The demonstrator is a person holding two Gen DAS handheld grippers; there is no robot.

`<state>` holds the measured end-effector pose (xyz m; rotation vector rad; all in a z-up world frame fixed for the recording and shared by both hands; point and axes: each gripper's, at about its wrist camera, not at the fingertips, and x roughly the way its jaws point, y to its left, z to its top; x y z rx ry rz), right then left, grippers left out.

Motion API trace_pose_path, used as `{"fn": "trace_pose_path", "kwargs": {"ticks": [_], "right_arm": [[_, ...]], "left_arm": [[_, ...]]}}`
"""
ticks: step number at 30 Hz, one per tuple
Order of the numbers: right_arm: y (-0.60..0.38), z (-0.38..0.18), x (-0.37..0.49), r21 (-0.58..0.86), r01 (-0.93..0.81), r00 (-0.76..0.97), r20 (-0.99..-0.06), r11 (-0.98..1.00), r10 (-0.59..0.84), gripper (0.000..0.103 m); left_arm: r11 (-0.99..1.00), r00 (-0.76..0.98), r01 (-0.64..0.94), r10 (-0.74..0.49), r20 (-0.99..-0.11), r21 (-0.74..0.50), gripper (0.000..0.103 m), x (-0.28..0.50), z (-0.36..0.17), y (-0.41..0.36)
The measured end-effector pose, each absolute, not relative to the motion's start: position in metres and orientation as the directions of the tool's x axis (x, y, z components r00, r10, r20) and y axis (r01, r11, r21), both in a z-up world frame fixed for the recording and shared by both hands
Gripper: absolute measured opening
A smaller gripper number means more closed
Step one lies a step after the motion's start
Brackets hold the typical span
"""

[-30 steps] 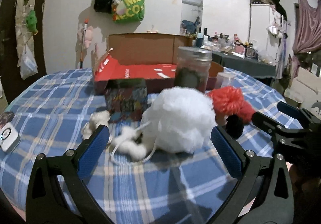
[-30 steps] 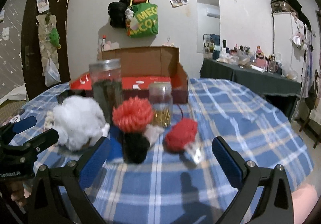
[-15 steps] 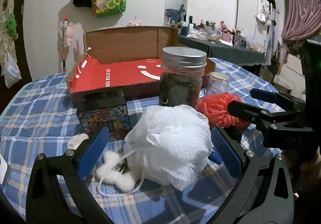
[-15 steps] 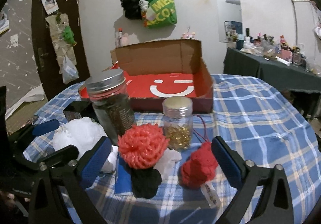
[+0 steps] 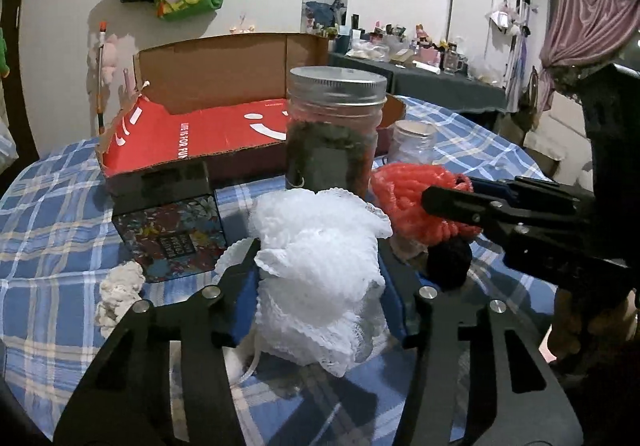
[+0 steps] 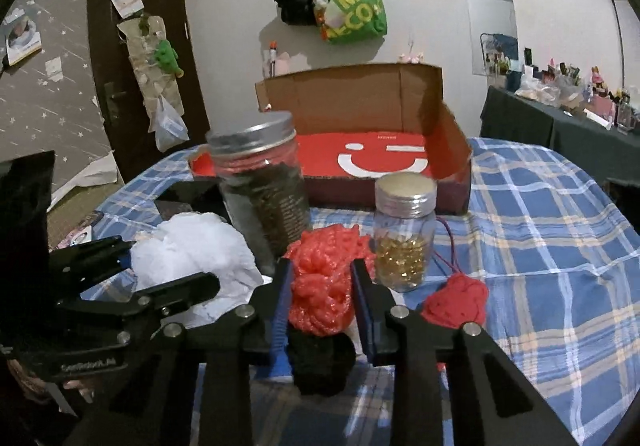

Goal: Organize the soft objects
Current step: 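Grasp the white mesh pouf with the left tool while the right tool grasps the red knitted pouf, then carry both poufs into the red-lined box and open both tools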

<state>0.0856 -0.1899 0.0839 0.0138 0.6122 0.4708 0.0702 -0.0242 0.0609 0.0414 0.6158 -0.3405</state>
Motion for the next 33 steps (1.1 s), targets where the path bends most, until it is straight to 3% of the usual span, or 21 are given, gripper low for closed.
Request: {"fn": "trace_pose_path", "kwargs": {"ticks": [33], "right_arm": [[-0.201,0.148,0.055,0.080,-0.392,0.835,-0.388,0.916,0.391,0.030]], "left_arm": [[0.963,0.876,0.269,-0.247,-0.413,-0.005,0.047,0.053,0.132,0.009]]}}
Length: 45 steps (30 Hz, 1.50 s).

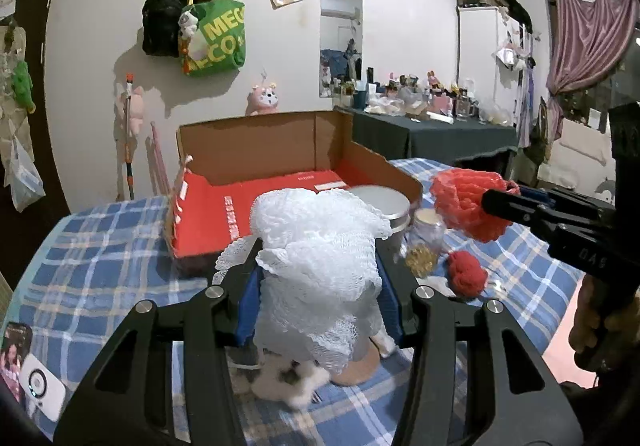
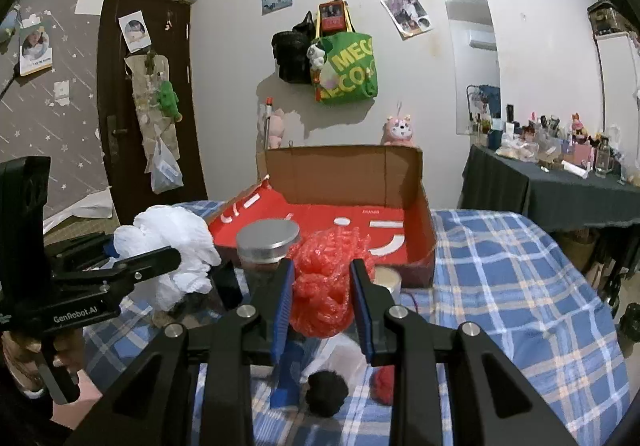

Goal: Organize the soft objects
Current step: 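Carry both poufs into the red-lined box and open both tools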

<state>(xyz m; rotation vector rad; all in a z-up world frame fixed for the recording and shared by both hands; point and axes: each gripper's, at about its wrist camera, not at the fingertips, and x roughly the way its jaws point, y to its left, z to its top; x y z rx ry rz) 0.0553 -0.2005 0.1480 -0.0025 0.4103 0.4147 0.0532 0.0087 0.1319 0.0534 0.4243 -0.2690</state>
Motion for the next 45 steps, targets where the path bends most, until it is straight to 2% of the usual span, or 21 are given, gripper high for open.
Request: {"fn": "trace_pose_path", "kwargs": {"ticks": [11,17,28,35,41,45], "right_arm": [[-0.201,0.178,0.086,0.036,-0.401,0.856,-0.341,0.915,0.388,0.030],[-0.198,0.192,0.123,0.009,-0.427,0.843,-0.358,0.904,0.401,0.030],[-0.175,0.193,0.242,-0.004,-0.493,0.735,-0.537,0.870,0.414,0.030],[-0.148,0.176,0.328,-0.030,-0.498,0.669,-0.649,0.867,0.362,0.030],[-0.135,0.152,0.386,-0.016,-0.483,0.602,-0.732,0.876,0.318,0.030],[-0.128,0.131,0.420,-0.020,-0.459,0.573,-0.771,0.888,0.278,0.030]], "left_arm": [[0.959,0.870,0.284,-0.257,-0.420,0.001,0.047,0.099,0.155,0.018],[0.952,0.848,0.307,-0.269,-0.456,0.009,0.047,0.140,0.164,0.020],[0.933,0.745,0.360,-0.276,-0.608,0.019,0.047,0.251,0.159,0.013],[0.925,0.651,0.379,-0.278,-0.707,-0.015,0.047,0.329,0.142,0.006],[0.927,0.593,0.374,-0.248,-0.766,-0.011,0.047,0.387,0.118,0.000],[0.933,0.579,0.357,-0.179,-0.796,0.050,0.047,0.419,0.098,-0.008]]}}
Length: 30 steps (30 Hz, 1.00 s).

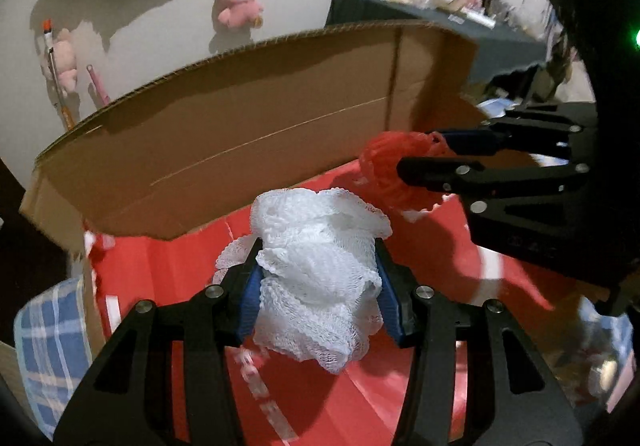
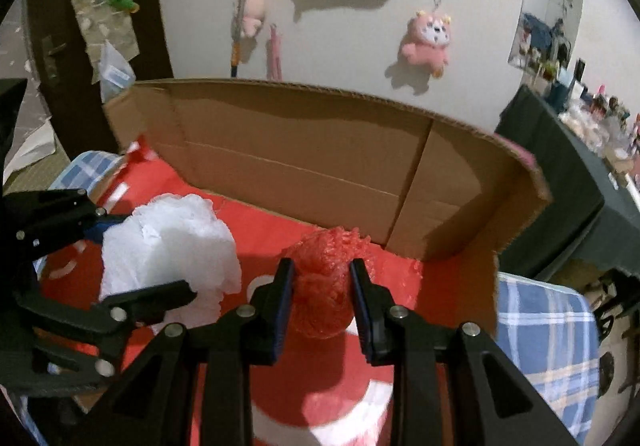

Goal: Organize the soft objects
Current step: 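Carry both poufs into the red-lined box and open both tools, then withdraw both tools from the box back over the table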

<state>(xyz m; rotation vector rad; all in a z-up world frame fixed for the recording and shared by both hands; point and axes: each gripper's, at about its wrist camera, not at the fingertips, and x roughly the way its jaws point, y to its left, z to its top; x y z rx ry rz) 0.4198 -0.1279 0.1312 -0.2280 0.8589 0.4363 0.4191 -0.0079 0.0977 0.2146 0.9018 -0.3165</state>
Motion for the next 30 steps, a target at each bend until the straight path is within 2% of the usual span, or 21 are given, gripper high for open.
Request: {"fn": "trace_pose_path", "kwargs": {"ticks": [6,14,16,18,20,23,26,30], "right_arm": [[-0.126,0.108,0.462,0.040,-0.409,0.528,-0.805,0.912,0.272,0.031],[-0.127,0.104,0.461,0.049,-0.413,0.517,-0.809,0.909,0.279,0.039],[-0.126,0.103,0.461,0.050,-0.409,0.514,-0.812,0.911,0.276,0.044],[-0.126,0.102,0.459,0.053,-0.406,0.506,-0.818,0.912,0.273,0.055],[-0.126,0.100,0.457,0.044,-0.401,0.501,-0.826,0.915,0.259,0.061],[-0.127,0.094,0.455,0.041,-0.392,0.478,-0.844,0.919,0.242,0.061],[-0.126,0.090,0.455,0.039,-0.393,0.469,-0.851,0.919,0.237,0.061],[-0.129,0.093,0.455,0.051,-0.380,0.469,-0.850,0.923,0.240,0.071]], "left_arm": [[0.932,0.578,0.347,-0.126,-0.806,0.104,0.048,0.441,0.084,-0.015],[0.934,0.566,0.348,-0.145,-0.812,0.075,0.054,0.436,0.078,-0.006],[0.935,0.562,0.348,-0.147,-0.814,0.071,0.058,0.436,0.078,-0.007],[0.935,0.559,0.348,-0.149,-0.816,0.068,0.061,0.435,0.079,-0.007],[0.935,0.564,0.346,-0.142,-0.813,0.077,0.065,0.432,0.080,-0.008],[0.937,0.567,0.343,-0.144,-0.811,0.073,0.066,0.431,0.082,-0.007],[0.940,0.571,0.335,-0.145,-0.808,0.069,0.073,0.429,0.085,-0.008],[0.944,0.586,0.324,-0.150,-0.796,0.061,0.075,0.423,0.091,-0.004]]}}
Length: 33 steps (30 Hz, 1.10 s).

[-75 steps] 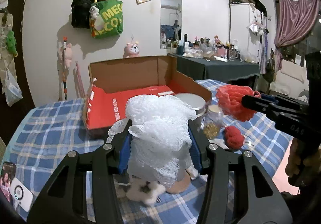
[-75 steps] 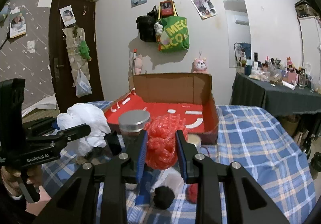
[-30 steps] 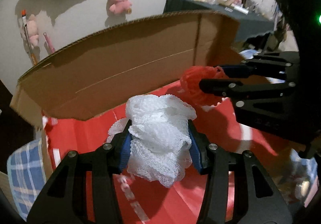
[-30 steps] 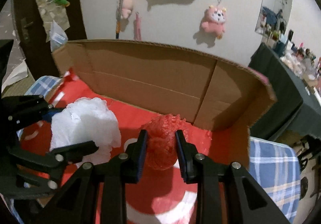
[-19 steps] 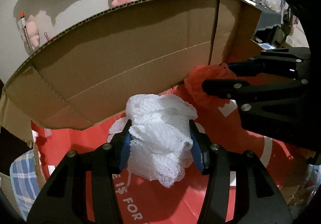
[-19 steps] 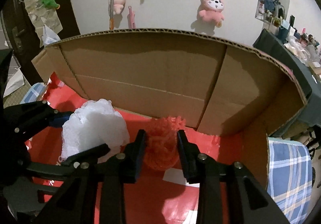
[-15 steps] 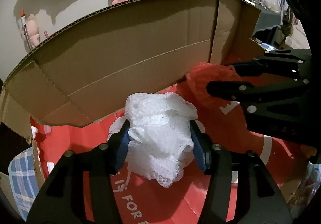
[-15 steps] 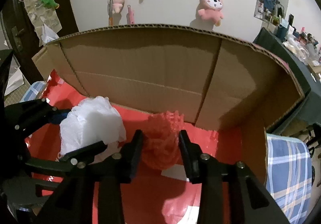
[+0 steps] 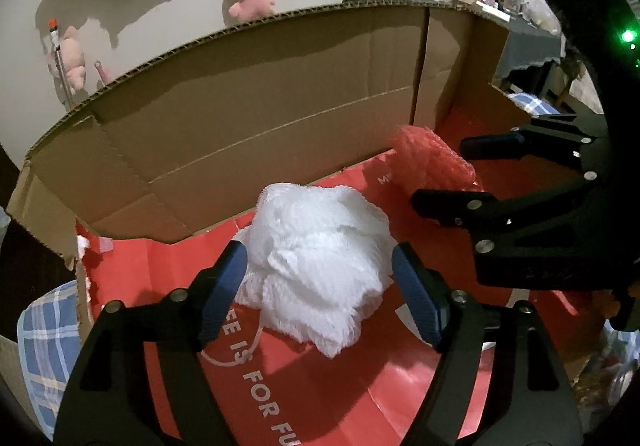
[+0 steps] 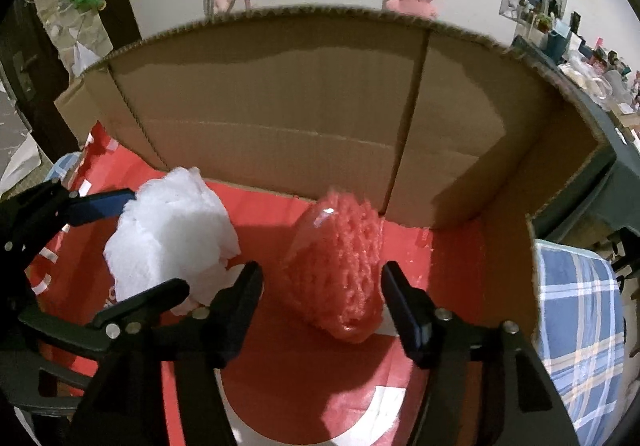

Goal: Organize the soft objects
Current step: 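Withdraw both tools from the box back over the table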

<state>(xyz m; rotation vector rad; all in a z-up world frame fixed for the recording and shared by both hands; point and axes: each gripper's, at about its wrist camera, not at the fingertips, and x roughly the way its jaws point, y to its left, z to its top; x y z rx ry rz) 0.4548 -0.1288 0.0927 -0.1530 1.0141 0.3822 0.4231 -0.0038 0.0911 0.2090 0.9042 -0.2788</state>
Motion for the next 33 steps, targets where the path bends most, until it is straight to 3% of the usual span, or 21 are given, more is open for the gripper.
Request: {"fn": "trace_pose_path", "kwargs": {"ticks": [5,10,15,17,24,33], "right_arm": [[-0.134,0.107,0.450,0.059,-0.370,0.495,-0.832,0.927,0.250,0.076],[-0.140,0.136,0.429,0.046,-0.370,0.546,-0.797,0.928,0.257,0.088],[-0.155,0.178,0.385,0.065,-0.367,0.626,-0.720,0.928,0.298,0.102],[-0.161,0.197,0.361,0.078,-0.367,0.662,-0.677,0.927,0.320,0.103],[-0.179,0.264,0.254,0.043,-0.367,0.798,-0.498,0.929,0.338,0.103],[-0.193,0.290,0.135,0.017,-0.347,0.880,-0.340,0.938,0.332,0.103]], "left_arm": [[0.953,0.614,0.301,-0.171,-0.771,0.028,0.077,0.411,0.106,0.005],[0.964,0.686,0.264,-0.211,-0.696,-0.032,0.095,0.376,0.141,0.019],[0.966,0.764,0.236,-0.249,-0.595,-0.101,0.098,0.321,0.180,0.031],[0.966,0.798,0.234,-0.258,-0.545,-0.114,0.103,0.295,0.197,0.033],[0.961,0.888,0.268,-0.272,-0.370,-0.065,0.103,0.198,0.242,0.023],[0.962,0.931,0.268,-0.270,-0.244,-0.043,0.103,0.095,0.250,0.014]]}}
